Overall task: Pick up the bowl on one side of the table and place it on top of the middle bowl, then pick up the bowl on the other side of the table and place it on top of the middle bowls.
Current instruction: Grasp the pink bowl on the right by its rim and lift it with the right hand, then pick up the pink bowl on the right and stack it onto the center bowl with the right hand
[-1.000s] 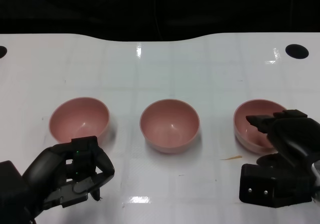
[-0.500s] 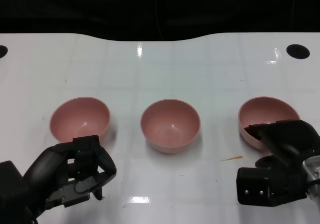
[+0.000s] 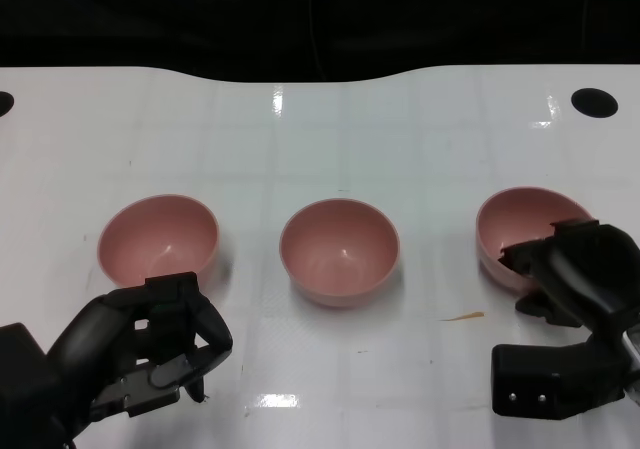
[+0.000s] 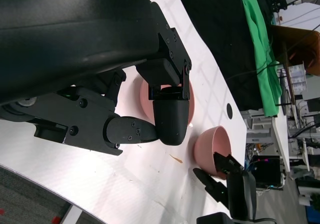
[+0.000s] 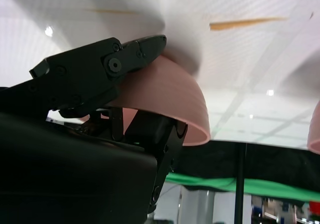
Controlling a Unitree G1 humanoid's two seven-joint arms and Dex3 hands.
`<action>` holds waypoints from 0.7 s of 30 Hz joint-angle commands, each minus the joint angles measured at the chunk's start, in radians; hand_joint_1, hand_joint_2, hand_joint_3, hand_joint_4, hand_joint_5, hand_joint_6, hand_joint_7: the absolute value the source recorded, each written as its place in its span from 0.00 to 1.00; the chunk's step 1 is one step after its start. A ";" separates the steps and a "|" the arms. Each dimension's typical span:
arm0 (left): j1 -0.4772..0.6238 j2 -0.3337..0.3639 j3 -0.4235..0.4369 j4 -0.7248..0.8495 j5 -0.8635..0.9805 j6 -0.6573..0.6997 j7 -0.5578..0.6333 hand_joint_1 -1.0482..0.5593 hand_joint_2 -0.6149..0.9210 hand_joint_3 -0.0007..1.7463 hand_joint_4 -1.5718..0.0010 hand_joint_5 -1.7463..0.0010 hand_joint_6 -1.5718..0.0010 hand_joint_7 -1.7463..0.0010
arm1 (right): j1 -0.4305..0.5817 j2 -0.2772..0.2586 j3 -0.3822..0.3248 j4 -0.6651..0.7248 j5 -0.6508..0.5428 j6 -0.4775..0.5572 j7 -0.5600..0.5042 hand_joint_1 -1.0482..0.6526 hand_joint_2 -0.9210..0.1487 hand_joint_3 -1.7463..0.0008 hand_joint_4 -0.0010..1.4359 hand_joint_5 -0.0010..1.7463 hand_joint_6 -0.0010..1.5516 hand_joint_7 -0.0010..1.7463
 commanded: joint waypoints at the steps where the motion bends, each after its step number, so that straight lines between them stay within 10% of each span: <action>1: 0.001 0.009 0.005 0.011 -0.004 -0.020 -0.007 0.43 1.00 0.15 0.49 0.05 0.52 0.20 | -0.027 -0.017 -0.008 0.001 0.014 0.004 -0.025 0.51 0.35 0.49 0.67 1.00 0.49 0.87; 21: -0.004 0.012 0.003 0.008 -0.004 -0.010 -0.011 0.40 1.00 0.12 0.48 0.05 0.51 0.19 | -0.013 -0.052 -0.033 -0.179 0.055 -0.046 0.012 0.50 0.40 0.43 0.65 1.00 0.46 0.99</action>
